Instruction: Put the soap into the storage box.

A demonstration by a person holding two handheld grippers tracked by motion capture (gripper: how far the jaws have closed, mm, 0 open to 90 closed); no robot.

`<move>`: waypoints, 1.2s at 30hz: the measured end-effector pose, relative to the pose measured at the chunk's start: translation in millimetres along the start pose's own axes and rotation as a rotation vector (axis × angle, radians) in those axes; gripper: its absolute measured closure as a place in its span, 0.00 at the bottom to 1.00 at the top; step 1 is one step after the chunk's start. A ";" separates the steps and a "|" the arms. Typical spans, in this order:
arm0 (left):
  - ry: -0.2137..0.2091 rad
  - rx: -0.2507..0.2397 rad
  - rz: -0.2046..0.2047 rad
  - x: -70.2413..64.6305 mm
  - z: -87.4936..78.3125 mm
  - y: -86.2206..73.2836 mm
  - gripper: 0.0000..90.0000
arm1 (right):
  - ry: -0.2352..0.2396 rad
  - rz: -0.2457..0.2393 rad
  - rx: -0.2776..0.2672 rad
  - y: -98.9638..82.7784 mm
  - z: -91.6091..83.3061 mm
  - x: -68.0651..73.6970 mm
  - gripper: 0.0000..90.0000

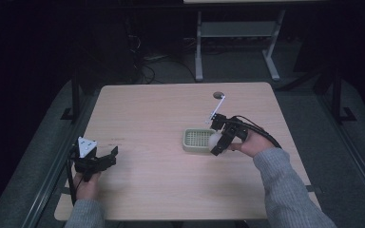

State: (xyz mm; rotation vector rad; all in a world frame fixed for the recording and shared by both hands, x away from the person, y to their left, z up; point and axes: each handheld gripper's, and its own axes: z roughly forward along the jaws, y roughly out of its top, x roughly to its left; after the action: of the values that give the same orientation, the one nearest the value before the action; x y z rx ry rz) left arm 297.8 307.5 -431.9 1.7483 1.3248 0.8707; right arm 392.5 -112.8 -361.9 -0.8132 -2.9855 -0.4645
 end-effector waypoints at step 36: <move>0.003 -0.003 -0.005 1.9 0.0 -0.1 0.16 | 0.026 -0.006 0.005 31.2 8.0 -11.1 0.26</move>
State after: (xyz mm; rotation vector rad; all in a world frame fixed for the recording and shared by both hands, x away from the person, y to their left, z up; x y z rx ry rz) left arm 298.3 309.3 -431.9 1.7417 1.3280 0.8725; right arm 418.2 -90.4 -361.8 -0.7911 -2.9650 -0.4637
